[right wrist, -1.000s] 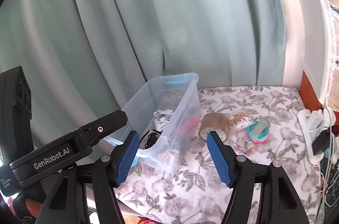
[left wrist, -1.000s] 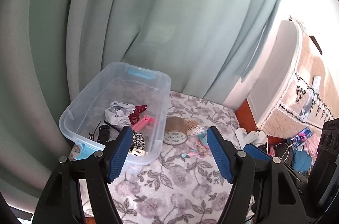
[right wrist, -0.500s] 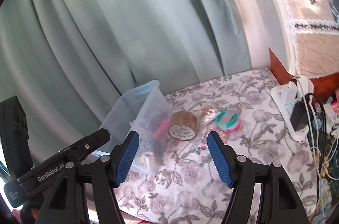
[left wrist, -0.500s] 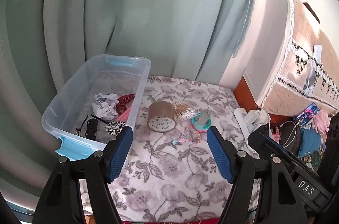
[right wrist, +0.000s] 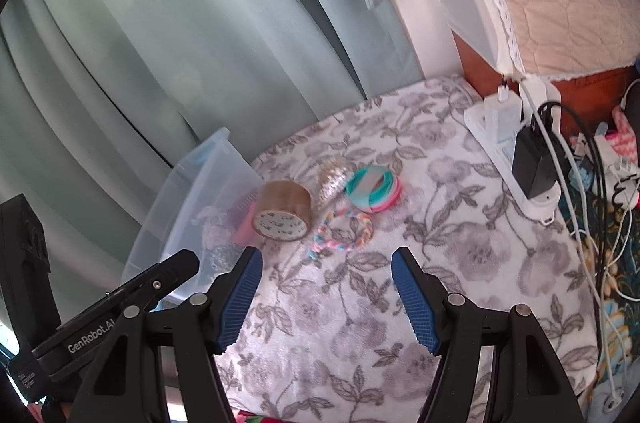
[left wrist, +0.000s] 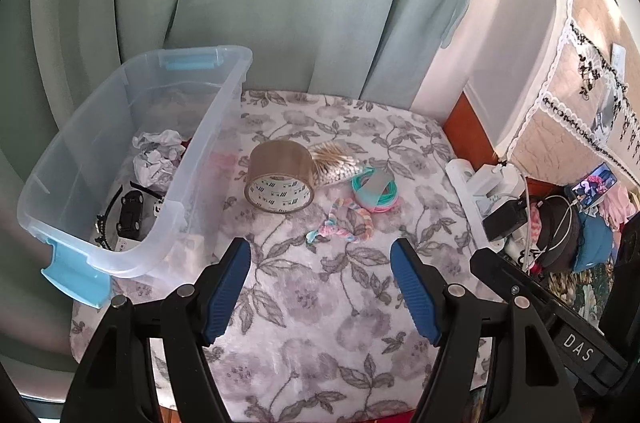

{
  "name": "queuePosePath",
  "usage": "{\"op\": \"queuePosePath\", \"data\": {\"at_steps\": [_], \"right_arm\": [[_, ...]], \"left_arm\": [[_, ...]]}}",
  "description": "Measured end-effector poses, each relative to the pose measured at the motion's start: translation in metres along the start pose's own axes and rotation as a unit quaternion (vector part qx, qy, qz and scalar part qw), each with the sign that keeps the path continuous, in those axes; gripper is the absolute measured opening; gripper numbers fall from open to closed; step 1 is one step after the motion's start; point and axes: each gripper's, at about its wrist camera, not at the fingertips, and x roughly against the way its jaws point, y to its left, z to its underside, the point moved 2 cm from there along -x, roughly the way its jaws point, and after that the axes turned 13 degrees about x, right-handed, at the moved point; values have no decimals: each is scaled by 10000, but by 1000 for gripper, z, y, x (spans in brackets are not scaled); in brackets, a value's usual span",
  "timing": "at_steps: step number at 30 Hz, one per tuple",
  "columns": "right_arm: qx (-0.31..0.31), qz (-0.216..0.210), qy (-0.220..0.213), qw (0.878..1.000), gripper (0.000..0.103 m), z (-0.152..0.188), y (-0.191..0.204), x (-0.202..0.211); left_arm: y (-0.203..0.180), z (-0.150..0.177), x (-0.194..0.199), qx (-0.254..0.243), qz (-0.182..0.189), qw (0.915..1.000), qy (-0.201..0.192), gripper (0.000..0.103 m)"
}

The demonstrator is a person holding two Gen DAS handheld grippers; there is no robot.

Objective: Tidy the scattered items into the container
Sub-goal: 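Lower left tool toward the brown tape roll while right tool approaches the rainbow hair tie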

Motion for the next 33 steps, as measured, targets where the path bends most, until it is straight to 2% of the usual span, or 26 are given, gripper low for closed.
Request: {"op": "queuePosePath", "data": {"at_steps": [11,17,24,27,33], "right_arm": [[-128,104,668,9976,71,10,-27,-62],[-142,81,992,9949,71,15,-33,-98],[52,247,1148,9931,71,8,-36,-131],[129,345,1186,9923,71,4,-37,-142],[201,419,1284,9906,71,-1,-36,-167]], "left_arm": [[-5,-10,-69,75,-58,9993,371,71],[-4,-21,-98,145,-113,9990,403,70],[3,-34,-126,359,-105,9983,442,69],[7,-39,-137,432,-124,9980,452,62],[11,-44,-155,597,-100,9968,521,57]]}}
